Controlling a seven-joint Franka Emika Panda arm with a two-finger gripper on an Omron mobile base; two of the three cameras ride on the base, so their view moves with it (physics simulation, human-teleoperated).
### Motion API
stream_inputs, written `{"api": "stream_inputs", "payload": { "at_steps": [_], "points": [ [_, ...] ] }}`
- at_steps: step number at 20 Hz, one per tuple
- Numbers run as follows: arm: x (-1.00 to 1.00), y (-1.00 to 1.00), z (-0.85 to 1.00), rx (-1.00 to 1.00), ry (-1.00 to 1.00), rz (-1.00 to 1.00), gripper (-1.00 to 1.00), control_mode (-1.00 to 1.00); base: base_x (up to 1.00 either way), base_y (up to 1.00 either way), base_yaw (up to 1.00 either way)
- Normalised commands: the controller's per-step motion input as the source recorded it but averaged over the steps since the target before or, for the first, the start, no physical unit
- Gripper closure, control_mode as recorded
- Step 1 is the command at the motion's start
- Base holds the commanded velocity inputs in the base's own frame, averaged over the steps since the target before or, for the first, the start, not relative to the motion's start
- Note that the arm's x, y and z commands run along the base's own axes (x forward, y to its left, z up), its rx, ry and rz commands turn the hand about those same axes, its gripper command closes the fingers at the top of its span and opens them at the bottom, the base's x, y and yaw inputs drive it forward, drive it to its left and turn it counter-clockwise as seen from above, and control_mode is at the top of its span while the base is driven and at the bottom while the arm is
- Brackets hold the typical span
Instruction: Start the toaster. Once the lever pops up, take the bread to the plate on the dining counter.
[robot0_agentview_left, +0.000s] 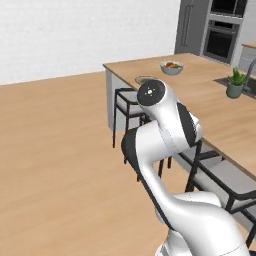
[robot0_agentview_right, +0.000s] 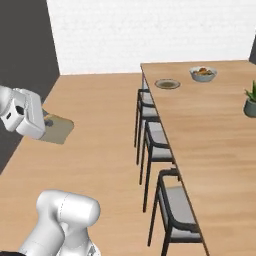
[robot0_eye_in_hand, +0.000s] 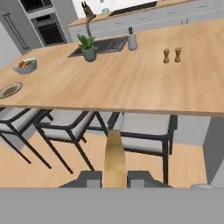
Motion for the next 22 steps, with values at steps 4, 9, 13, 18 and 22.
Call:
{"api": "stream_inputs", "payload": {
  "at_steps": [4, 9, 13, 18, 22],
  "points": [
    [0.00, 0.00, 0.00, 0.00, 0.00, 0.00, 1.00, 1.00, 1.00, 0.75, -0.46],
    [0.00, 0.00, 0.00, 0.00, 0.00, 0.00, 1.00, 1.00, 1.00, 0.84, -0.46],
    [0.00, 0.00, 0.00, 0.00, 0.00, 0.00, 1.00, 1.00, 1.00, 0.85, -0.46],
    [0.00, 0.00, 0.00, 0.00, 0.00, 0.00, 1.00, 1.00, 1.00, 0.86, -0.47],
    [0.00, 0.00, 0.00, 0.00, 0.00, 0.00, 1.00, 1.00, 0.93, 0.95, -0.48]
  ]
}}
